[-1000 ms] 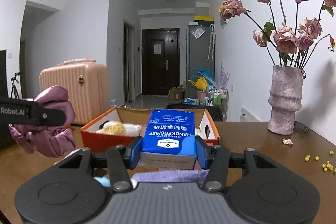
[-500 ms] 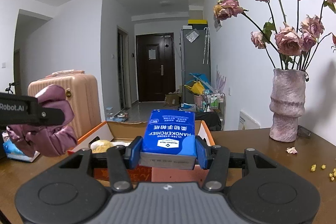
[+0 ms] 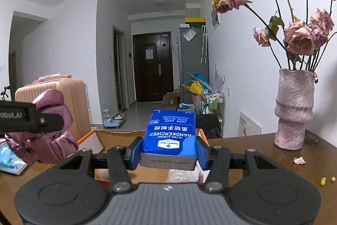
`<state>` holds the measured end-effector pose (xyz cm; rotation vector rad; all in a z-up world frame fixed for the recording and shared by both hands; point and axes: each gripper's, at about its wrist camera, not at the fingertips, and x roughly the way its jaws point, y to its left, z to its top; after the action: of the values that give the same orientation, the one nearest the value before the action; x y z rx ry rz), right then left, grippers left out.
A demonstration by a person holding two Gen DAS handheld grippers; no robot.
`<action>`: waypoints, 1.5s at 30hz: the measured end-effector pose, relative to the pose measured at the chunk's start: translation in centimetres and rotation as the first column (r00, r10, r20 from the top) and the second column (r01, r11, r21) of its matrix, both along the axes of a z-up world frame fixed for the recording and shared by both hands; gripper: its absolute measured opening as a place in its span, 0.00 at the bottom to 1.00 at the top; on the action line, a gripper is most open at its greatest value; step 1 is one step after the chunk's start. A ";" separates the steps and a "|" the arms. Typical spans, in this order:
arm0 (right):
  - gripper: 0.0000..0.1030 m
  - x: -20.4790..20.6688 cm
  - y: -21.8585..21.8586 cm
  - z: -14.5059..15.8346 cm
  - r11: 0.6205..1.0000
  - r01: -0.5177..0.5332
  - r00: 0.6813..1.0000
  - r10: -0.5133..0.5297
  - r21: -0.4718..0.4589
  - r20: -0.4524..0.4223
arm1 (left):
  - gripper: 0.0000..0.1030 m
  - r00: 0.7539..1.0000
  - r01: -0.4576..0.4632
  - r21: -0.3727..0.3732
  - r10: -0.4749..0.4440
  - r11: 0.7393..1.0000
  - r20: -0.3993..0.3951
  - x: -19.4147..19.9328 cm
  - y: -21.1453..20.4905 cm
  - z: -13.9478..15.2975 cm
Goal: Organize soft objects
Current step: 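Lower the pink bow and blue handkerchief pack into the box and open both tools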
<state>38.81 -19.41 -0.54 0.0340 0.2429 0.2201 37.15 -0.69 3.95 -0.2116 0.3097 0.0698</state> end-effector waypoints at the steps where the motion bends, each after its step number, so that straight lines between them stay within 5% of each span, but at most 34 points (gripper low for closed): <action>1: 0.50 0.5 0.0 0.0 1.000 0.000 1.000 0.000 -0.001 -0.002 | 0.53 1.000 -0.003 0.000 0.003 1.000 -0.001 0.5 0.0 0.0; 38: 0.50 11.0 3.8 -2.3 0.992 -0.063 0.987 0.046 -0.107 -0.153 | 0.53 0.991 -0.078 0.053 0.084 0.996 -0.108 11.0 0.7 -3.2; 45: 0.55 11.5 3.6 -2.5 0.993 -0.058 0.980 0.037 -0.105 -0.195 | 0.73 0.989 -0.066 0.059 0.073 0.996 -0.127 11.4 0.9 -3.6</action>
<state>50.33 -15.76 -3.07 -0.0606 0.4487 0.2513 48.54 0.18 0.39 -0.1639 0.4287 0.1615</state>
